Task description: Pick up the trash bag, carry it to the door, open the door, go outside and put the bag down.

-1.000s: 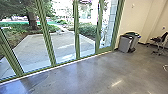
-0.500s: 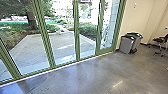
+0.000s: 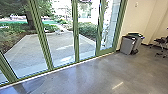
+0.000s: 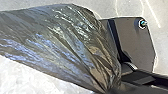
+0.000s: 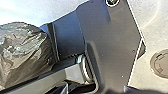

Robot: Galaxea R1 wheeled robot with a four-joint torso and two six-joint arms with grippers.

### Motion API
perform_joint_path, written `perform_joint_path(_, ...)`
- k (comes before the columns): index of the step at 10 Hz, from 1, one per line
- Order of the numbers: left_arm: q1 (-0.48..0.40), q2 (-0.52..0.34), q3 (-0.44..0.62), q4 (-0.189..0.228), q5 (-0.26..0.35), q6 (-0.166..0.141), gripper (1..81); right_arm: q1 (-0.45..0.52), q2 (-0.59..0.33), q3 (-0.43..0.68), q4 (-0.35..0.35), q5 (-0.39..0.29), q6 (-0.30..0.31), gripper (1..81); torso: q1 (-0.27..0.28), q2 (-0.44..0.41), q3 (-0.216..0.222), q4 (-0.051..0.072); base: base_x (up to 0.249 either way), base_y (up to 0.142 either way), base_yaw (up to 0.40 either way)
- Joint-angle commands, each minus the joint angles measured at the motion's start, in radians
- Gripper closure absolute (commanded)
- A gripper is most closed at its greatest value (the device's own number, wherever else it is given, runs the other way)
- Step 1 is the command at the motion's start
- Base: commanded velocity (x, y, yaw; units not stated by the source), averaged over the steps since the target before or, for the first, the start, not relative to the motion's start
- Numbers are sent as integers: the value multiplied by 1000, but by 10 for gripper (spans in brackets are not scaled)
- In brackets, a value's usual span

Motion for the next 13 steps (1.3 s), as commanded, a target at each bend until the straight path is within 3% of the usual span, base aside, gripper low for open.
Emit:
perform_joint_path(1, -48, 5, 3, 8, 66, 7, 811, 41, -8, 2, -6, -67, -3, 10, 0, 0, 0, 0, 192, -74, 0)
perform_joint_path(13, -47, 5, 3, 8, 66, 8, 811, 41, -5, 1, -6, -67, -3, 10, 0, 0, 0, 0, 192, -74, 0)
